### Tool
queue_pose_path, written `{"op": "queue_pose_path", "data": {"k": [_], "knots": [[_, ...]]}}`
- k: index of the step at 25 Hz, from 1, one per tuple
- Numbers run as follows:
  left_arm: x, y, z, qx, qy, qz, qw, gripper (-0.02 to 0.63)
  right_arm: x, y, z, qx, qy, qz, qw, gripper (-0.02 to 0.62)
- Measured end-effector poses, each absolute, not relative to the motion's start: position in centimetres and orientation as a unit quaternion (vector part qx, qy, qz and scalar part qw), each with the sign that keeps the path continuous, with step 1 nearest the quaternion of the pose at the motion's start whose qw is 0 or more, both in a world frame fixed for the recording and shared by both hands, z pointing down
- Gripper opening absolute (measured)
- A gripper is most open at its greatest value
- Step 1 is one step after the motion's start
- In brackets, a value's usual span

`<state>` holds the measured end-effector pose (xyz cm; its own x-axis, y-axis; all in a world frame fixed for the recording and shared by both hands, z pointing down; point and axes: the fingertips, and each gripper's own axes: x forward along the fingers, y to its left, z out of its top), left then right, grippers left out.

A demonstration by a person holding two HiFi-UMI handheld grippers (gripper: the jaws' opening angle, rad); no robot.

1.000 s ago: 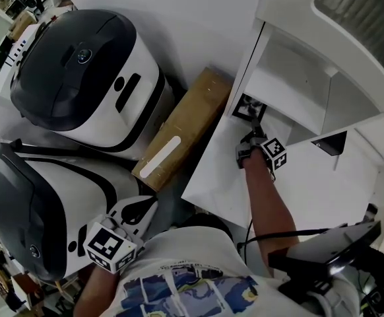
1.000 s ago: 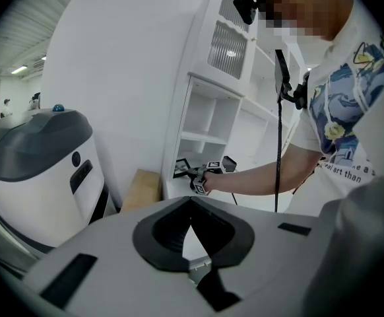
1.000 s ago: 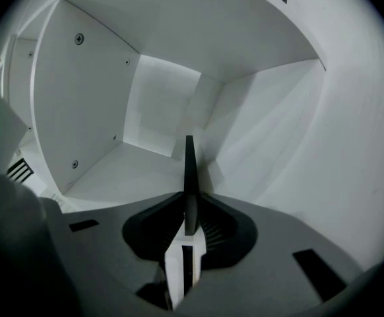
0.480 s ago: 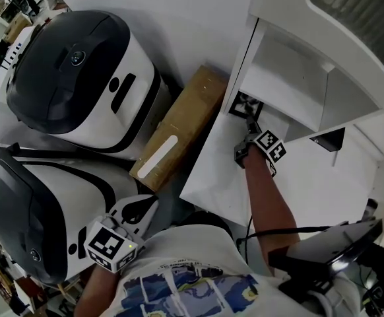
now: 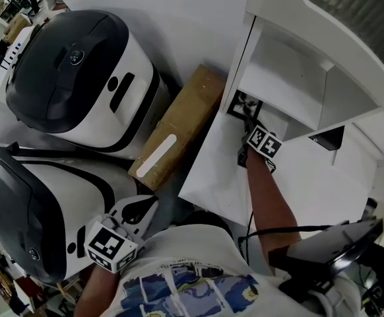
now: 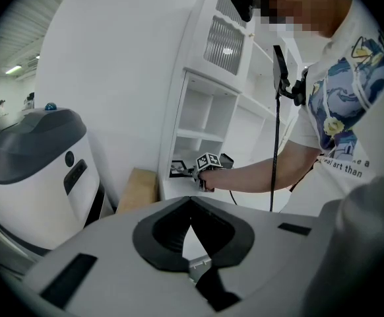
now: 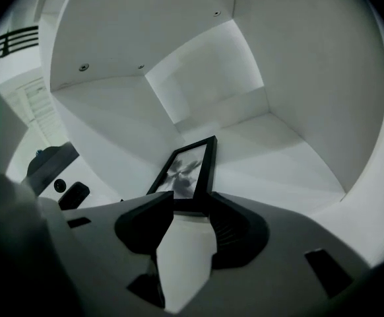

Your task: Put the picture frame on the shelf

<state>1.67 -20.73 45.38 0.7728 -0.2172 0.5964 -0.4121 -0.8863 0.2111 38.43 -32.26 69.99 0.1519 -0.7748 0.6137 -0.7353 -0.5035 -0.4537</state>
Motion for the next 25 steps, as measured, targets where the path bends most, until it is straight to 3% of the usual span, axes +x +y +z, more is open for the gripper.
{"op": "queue_pose_path", "data": {"k": [4,14,25], "knots": [[1.6,-20.5,45.3,0.927,-0.170,0.292,0.164,0.014,38.4,-32.2,70.0,-0.761,0.502,-0.411,-0.004,0.185],[0.8,-19.8,44.8,0.929,-0.173,0.287,0.155,0.014,38.5,-31.7,68.5,-0.767,0.508,-0.392,0.000,0.172],[-2.1,-16.9,44.0,0.943,-0.154,0.258,0.146,0.014,34.8,-27.5,65.6,-0.766,0.522,-0.375,0.000,0.067]]}}
